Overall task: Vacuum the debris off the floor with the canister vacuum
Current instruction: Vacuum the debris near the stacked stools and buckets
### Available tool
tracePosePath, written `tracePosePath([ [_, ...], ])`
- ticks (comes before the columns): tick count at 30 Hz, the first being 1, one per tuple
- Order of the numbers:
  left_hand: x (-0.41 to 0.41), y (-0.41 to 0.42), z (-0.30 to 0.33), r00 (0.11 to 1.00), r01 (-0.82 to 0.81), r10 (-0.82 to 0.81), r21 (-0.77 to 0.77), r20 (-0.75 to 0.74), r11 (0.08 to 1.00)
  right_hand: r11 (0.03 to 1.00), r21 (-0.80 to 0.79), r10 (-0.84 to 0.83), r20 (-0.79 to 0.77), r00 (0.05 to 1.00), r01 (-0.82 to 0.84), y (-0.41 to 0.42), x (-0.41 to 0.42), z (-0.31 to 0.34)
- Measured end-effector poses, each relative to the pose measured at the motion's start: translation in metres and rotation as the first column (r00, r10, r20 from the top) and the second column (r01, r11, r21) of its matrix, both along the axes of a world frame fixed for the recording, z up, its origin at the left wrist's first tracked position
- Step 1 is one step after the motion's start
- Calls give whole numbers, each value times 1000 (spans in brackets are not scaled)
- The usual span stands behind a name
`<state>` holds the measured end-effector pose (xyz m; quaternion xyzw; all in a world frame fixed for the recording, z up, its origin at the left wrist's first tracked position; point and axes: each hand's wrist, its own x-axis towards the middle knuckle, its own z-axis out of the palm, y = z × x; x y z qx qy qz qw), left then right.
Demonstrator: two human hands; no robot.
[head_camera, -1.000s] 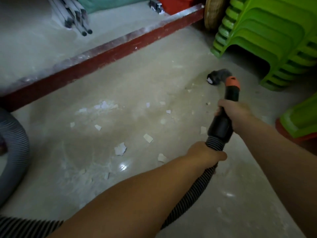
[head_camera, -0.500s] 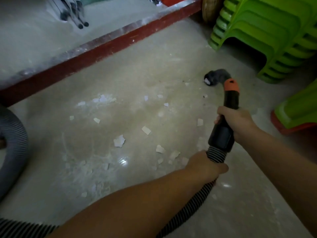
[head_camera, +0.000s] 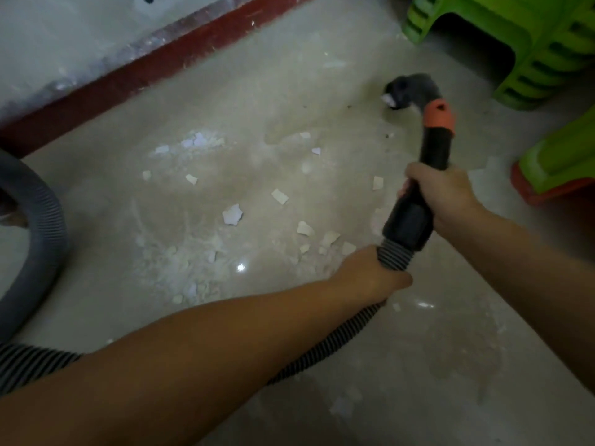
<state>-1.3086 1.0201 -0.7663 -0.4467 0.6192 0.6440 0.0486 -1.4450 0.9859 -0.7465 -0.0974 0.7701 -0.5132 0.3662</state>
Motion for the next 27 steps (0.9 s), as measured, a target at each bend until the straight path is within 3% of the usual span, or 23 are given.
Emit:
tracePosePath([
  [3,-7,9,0,998,-62,63,122,-5,991,997,65,-36,44,998,33,5,-6,-2],
  [6,19,31,-5,984,-179,171,189,55,966,961,133,245,0,970,-243,5,28,-10],
  [9,46,46,-10,962,-264,240,221,131,939,809,167,566,34,824,-563,5,71,-10],
  [11,51,51,-9,962,-265,238,237,134,935,745,150,650,56,758,-650,7,81,-7],
  [13,45,48,-7,980,-193,178,197,90,961,806,142,580,6,815,-574,12,69,-5],
  [16,18,32,-1,1000,-10,8,100,20,995,977,83,200,-61,978,-195,27,25,0],
  [18,2,24,4,998,61,-63,89,9,994,997,40,-65,-16,998,65,38,0,4],
  [20,-5,26,6,1000,8,-8,161,-2,987,987,59,-152,43,987,149,43,-6,3],
  [22,6,43,6,997,-63,54,221,48,973,995,88,-55,59,997,49,44,9,-1],
  [24,29,64,1,989,-120,95,242,115,963,969,150,195,25,980,-197,45,39,-7],
  [27,62,81,-4,976,-166,123,251,178,954,835,163,518,85,851,-525,48,83,-4],
])
